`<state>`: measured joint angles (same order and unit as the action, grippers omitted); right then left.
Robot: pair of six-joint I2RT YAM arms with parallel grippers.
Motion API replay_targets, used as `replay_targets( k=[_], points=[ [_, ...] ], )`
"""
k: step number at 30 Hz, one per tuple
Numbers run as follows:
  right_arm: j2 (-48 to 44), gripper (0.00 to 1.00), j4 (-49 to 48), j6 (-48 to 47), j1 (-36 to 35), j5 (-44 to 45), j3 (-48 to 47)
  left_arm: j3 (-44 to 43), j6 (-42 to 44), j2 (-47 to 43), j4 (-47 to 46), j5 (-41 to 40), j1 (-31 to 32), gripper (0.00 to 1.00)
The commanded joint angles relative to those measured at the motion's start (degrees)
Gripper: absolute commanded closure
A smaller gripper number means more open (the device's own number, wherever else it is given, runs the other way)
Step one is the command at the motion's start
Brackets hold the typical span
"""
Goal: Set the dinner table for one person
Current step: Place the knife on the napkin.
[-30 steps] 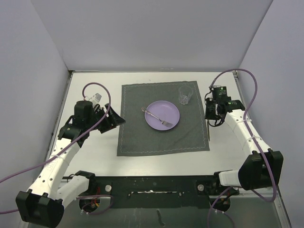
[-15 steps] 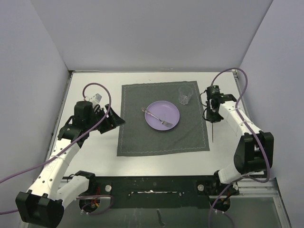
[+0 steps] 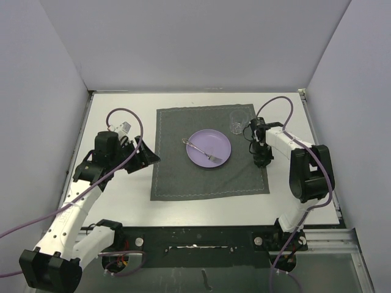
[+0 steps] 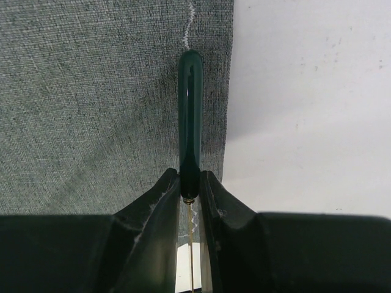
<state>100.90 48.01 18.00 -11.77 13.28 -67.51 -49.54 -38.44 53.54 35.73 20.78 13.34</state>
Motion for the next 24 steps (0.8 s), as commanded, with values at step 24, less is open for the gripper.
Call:
replay_targets(
  k=[24],
  points=[
    [6.44,0.63,2.06,-2.59,-8.44,0.90,-9.31,-2.49,1.26,-2.05,0.41,-0.60,-0.25,0.36]
  ],
)
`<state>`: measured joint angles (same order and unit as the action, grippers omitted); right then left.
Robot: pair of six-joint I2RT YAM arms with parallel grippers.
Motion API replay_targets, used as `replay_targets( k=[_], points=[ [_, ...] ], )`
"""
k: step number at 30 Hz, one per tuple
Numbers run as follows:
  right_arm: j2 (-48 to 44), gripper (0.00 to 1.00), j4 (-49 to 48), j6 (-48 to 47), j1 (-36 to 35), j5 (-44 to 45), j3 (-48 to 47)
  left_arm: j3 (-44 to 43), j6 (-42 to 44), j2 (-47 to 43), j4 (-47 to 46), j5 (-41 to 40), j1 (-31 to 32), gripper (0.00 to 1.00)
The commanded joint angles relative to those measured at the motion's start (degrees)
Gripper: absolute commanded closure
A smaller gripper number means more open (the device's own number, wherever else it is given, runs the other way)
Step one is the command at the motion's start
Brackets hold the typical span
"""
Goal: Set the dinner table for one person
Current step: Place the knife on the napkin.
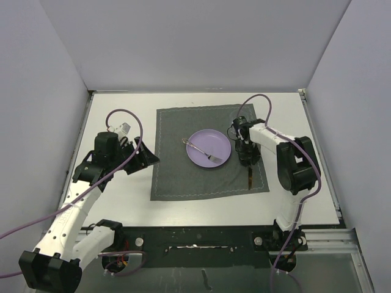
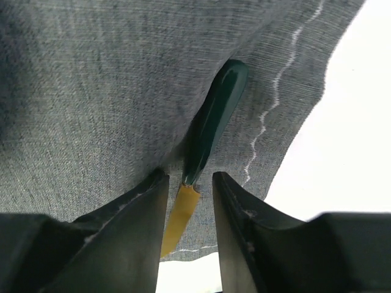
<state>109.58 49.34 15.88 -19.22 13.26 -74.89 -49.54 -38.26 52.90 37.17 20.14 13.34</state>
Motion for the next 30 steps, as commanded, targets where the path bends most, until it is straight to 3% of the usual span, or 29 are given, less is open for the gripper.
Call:
replay_targets(
  k=[1,9,15,19,25,30],
  points=[
    [-2.81,0.63,1.01,-0.42,-1.06,1.23,-1.92,-2.49,1.08,-1.44,-1.04,0.10,-0.27,0.36],
    [-8.50,0.62,3.30,0.26,-1.96,3.63,-1.84,-2.80,0.71,-1.94,-0.96,0.32,-0.32,0.36],
    [-12.21,0.70,6.79,0.00,-2.28,7.82,-3.97,-3.32,0.54,-2.92,-0.34,0.49,-0.32,0.36],
    [-8.48,0.79,10.09,-1.56,-2.17,11.88,-7.15,-3.62,0.37,-3.55,-0.25,0.71,-0.26,0.36],
    [-0.57,0.80,16.67,-2.30,-4.68,22.94,-14.75,-3.73,0.46,-4.45,0.18,1.00,-0.30,0.36],
    [2.29,0.79,16.34,-3.36,-4.56,21.06,-17.68,-3.93,0.98,-4.57,0.25,1.55,-0.32,0.36]
  ],
)
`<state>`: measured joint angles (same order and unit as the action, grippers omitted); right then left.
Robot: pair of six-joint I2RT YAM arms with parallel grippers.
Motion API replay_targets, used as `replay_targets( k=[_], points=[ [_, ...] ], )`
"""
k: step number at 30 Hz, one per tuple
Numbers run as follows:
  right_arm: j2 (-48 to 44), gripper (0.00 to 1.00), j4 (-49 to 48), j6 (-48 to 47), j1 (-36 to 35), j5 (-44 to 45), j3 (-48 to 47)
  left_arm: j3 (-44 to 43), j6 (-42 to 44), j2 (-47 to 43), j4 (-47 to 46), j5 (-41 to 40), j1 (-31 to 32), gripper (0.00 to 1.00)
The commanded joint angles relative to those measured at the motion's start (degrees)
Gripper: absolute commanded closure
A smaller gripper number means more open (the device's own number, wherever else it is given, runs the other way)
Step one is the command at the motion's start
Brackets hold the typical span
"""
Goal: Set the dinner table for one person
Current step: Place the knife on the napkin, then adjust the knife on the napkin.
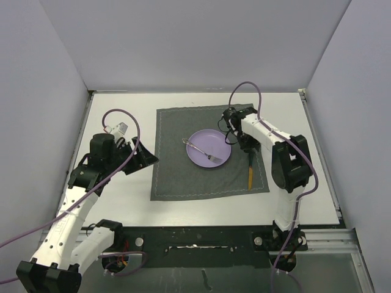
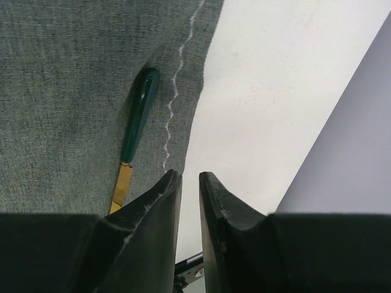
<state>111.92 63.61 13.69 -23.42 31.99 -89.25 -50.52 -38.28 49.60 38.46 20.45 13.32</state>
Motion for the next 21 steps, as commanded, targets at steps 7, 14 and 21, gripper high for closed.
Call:
replay_targets(
  k=[7,14,21],
  points=[
    [1.53,0.72,0.55,-2.22,0.40,-0.78,-4.60,-3.14,1.96,-1.00,-0.49,1.40,-0.34,0.36],
    [-5.95,0.73,-2.88,2.61,0.50,2.14,0.83,-0.03,0.30,2.46,-11.04,9.46,1.98,0.38],
    [-19.53,0.74,-4.90,5.51,1.49,2.07,6.03,-4.78,10.33,15.60,-17.64,7.59,14.60,0.45]
  ],
)
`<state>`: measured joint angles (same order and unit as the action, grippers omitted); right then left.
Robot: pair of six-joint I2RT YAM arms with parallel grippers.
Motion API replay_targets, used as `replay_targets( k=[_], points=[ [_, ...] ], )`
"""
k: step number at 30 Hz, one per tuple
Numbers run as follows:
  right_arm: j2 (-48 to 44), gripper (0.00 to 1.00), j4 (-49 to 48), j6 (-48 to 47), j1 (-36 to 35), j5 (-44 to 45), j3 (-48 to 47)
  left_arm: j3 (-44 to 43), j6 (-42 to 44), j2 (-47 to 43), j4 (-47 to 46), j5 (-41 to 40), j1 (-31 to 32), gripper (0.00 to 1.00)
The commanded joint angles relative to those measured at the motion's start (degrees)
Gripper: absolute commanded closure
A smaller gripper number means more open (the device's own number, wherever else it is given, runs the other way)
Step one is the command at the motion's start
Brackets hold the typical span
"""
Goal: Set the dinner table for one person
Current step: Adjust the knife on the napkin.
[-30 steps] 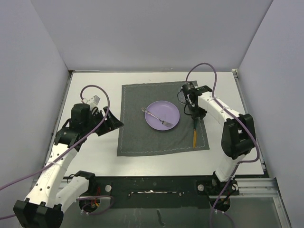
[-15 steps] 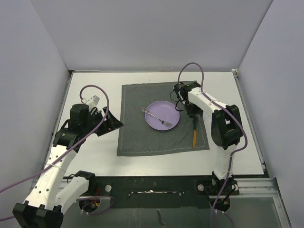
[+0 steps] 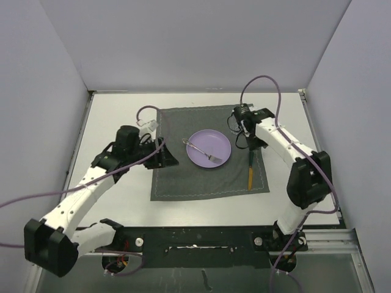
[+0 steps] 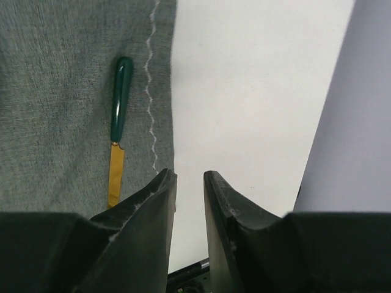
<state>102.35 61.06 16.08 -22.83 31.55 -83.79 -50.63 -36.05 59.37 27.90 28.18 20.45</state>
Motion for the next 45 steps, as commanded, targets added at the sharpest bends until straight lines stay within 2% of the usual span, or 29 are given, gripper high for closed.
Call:
replay_targets(
  k=[1,6,9,12,15,17,19,25,31,34,37,40,45],
  points=[
    [-12.02,0.74,-2.47,3.56,1.12,3.10,1.02,-5.55,10.78,7.22,-7.84,-1.93,9.85,0.45],
    [-21.78,0.72,-4.24,2.92,2.31,4.11,2.83,-9.24,22.55,13.77,-10.57,-5.31,18.51,0.43],
    [-25.36,0.71,-3.88,1.64,3.79,1.75,2.32,-12.51,28.89,18.69,-12.42,-10.36,25.10,0.42],
    [-27.04,0.72,-1.82,1.74,3.93,1.95,1.75,-18.99,35.30,26.89,-13.06,-13.17,31.15,0.40],
    [-30.11,0.72,-2.85,0.97,3.99,0.96,3.05,-28.96,40.70,39.39,-9.23,-18.03,35.46,0.40],
    [-32.12,0.72,-2.80,0.96,4.09,0.64,3.69,-34.68,42.82,45.54,-8.19,-20.83,36.86,0.41],
    [-34.19,0.72,-3.12,0.48,4.40,0.08,4.29,-38.12,43.36,48.93,-9.37,-19.91,36.75,0.41],
    [-38.71,0.72,-2.24,1.00,4.63,-0.58,4.85,-51.41,44.12,59.50,-5.87,-17.64,35.16,0.30],
    [-43.28,0.72,-2.48,0.64,4.55,1.33,4.41,-63.29,42.90,67.66,-2.84,-15.88,33.39,0.26],
    [-45.64,0.73,-3.12,0.71,4.54,2.84,4.53,-72.01,39.54,72.62,2.00,-18.38,33.32,0.26],
    [-47.87,0.74,-4.29,0.19,4.47,3.55,5.09,-81.75,32.09,78.25,7.58,-22.04,34.48,0.27],
    [-48.60,0.74,-4.25,-0.25,4.46,4.30,4.93,-87.26,23.67,81.38,10.39,-24.61,36.05,0.28],
    [-49.60,0.75,-4.09,-0.39,4.29,4.70,4.45,-88.23,10.48,82.77,8.87,-22.32,36.33,0.30]
  ],
)
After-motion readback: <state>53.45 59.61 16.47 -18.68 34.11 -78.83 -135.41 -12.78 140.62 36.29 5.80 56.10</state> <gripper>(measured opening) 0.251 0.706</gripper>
